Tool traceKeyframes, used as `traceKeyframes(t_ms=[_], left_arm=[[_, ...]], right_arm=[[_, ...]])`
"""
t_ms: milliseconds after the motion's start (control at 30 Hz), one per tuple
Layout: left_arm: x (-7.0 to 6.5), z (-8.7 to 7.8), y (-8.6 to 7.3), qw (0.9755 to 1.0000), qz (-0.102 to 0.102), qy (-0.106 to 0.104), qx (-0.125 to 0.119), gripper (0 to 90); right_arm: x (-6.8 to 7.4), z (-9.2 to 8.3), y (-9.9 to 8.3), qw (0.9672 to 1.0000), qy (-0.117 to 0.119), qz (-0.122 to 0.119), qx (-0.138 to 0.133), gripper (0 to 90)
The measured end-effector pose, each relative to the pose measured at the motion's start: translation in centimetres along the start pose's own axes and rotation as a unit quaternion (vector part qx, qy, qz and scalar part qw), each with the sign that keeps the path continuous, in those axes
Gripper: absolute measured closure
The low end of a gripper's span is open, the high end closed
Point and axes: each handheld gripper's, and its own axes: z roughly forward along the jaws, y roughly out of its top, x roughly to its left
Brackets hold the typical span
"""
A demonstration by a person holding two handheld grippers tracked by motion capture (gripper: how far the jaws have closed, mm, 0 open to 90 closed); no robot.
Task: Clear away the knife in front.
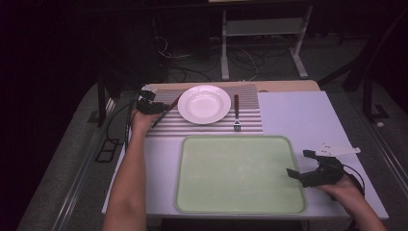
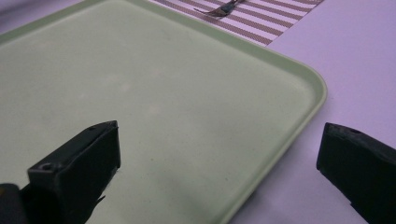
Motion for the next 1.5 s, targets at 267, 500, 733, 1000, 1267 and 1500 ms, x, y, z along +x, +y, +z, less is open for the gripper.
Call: traceKeyframes(t_ms=[267,500,733,1000,1267,1500], left_arm=[[0.2,1.3,0.7,0.9999,-0.002,0.004,0.010,61.1],[-0.2,2.6,0.7,0.9997,0.003,0.012,0.019,63.8],[-0.1,3.1,0.5,0.9995,0.003,0.017,0.026,66.9],[-0.4,3.1,0.5,0.9991,0.015,0.026,0.030,70.4],[-0.5,3.1,0.2,0.9993,0.012,0.027,0.021,76.7],[-0.6,3.0,0.3,0.9992,0.016,0.030,0.023,77.2]], right_arm=[[0.0,0.0,0.0,1.0000,0.001,0.000,0.001,0.0],[0.0,-0.1,0.0,1.0000,0.002,0.000,-0.003,0.0],[0.0,-0.1,0.0,1.0000,0.002,0.003,-0.003,0.0],[0.0,0.0,0.0,1.0000,0.002,0.003,-0.004,0.0],[0.0,0.0,0.0,1.0000,0.002,0.001,-0.005,0.0],[0.0,-0.1,0.0,1.0000,0.001,0.003,-0.005,0.0]])
